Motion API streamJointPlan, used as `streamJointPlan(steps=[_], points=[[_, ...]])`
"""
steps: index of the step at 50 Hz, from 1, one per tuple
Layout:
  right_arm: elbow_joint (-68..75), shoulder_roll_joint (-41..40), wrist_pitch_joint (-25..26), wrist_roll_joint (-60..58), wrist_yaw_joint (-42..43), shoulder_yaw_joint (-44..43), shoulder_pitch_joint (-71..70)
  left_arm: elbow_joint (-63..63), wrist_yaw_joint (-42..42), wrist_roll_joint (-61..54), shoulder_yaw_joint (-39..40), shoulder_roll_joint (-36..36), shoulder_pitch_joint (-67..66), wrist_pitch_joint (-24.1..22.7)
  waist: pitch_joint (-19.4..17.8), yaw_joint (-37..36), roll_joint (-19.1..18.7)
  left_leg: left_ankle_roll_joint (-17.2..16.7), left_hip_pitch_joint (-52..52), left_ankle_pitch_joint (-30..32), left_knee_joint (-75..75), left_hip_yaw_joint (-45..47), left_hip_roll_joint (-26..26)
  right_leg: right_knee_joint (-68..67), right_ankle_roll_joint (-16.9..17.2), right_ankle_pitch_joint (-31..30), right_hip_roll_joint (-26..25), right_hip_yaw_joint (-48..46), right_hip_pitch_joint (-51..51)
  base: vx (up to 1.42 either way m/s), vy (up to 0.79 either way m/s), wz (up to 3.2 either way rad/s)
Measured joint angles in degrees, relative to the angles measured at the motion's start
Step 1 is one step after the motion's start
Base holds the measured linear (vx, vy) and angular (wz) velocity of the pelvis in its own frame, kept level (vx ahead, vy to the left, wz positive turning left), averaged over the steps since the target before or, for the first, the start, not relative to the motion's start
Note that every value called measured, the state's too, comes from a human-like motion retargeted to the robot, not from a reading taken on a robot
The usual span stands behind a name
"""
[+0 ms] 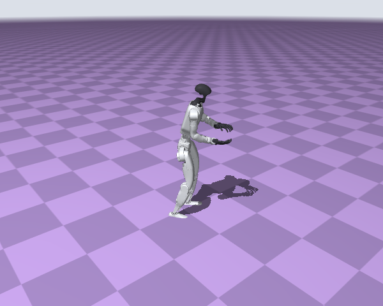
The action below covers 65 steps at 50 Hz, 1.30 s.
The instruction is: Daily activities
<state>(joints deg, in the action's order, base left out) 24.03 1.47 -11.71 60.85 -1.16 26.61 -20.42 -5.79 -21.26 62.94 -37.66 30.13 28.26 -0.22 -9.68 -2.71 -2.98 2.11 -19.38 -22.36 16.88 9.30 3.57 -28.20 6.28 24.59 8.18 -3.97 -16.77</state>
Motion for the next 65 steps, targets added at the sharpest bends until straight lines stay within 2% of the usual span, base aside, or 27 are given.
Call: streamJointPlan(steps=[5, 12, 21, 33, 37, 41, 49, 57, 65], points=[[0.1, -0.6, -0.4, -0.4, 1.2, -0.6, 0.3, -0.7, -1.7, -0.5, 0.8, 0.2, -0.8, 0.6, 0.6, 0.2, 1.4, 0.4, -0.3, 0.3, -0.9, 1.3, 0.2, -1.7, 0.3, 0.9, 1.2, -0.7, -1.8, -0.01, 0.04, -0.26], [0.9, -1.7, -0.8, -1.0, 2.5, -0.9, 1.1, -1.0, -3.7, -0.7, 2.2, 1.7, -1.3, 1.4, 1.8, 0.1, 3.5, 0.6, -0.5, 1.2, -2.6, 3.4, -0.2, -4.1, -1.4, 4.2, 4.0, -5.0, -2.9, -0.03, 0.00, -0.33], [1.9, -2.4, -0.7, -1.2, 3.3, 0.2, 3.8, -2.1, -4.1, -0.2, 1.0, 2.4, -0.1, 1.2, 2.7, 0.9, 6.0, 0.7, -0.1, 3.0, -4.0, 4.1, -0.4, -4.0, -1.1, 5.7, 4.8, -4.5, -2.4, -0.06, -0.07, -0.19], [1.4, -1.9, -0.9, 0.1, 6.4, 1.8, 7.6, 0.0, -3.0, -2.3, -2.6, -0.8, 0.7, 1.2, 1.5, 0.0, 6.2, 0.2, -1.1, 4.7, -0.4, 3.6, -2.6, 0.1, -1.7, 7.1, 2.7, -3.1, -0.5, -0.10, -0.12, -0.17], [1.1, -1.5, -1.3, 1.6, 7.9, 2.3, 8.6, 0.6, -2.8, -3.7, -3.1, -1.5, 0.0, 0.9, 0.4, -1.0, 5.5, -1.4, -2.9, 4.8, 4.1, 1.2, -3.6, 0.8, -2.0, 6.1, 1.3, -3.0, 0.4, -0.07, -0.10, -0.29], [1.1, -1.4, -1.4, 2.8, 9.4, 2.6, 9.5, 0.9, -2.5, -4.8, -3.5, -1.4, -1.5, -0.1, -0.6, -2.8, 4.4, -4.8, -6.3, 3.0, 9.3, -6.3, -4.1, 1.0, -2.3, 5.5, -1.0, -1.8, 1.0, -0.02, -0.07, -0.56], [4.0, -1.9, -1.3, 0.9, 11.3, 1.4, 11.2, 1.6, -0.1, -6.4, -3.9, 1.0, -5.0, -2.6, 0.0, -3.7, 4.4, -5.4, -7.6, 1.2, 14.0, -8.9, -8.4, 1.7, -1.8, 5.8, -3.2, 0.6, 1.6, 0.07, 0.01, -0.53], [9.9, -4.0, 0.5, -3.4, 11.2, -1.4, 10.6, 1.2, 3.1, -7.1, -3.1, 2.8, -7.4, -3.9, 1.9, -2.2, 6.4, -3.0, -4.2, -1.8, 9.8, -6.1, -7.0, -0.4, -0.1, 8.4, -1.1, 4.6, 0.3, 0.11, 0.16, -0.50], [13.2, -6.5, 1.8, -7.3, 11.7, -3.0, 8.2, -0.9, 6.1, -9.0, -1.8, 2.3, -6.8, -3.5, 3.0, 0.0, 8.4, -0.2, -0.7, -3.8, 5.7, 0.6, -2.9, -7.2, 1.4, 8.7, 5.4, 6.1, -3.1, 0.05, 0.25, -0.48]])
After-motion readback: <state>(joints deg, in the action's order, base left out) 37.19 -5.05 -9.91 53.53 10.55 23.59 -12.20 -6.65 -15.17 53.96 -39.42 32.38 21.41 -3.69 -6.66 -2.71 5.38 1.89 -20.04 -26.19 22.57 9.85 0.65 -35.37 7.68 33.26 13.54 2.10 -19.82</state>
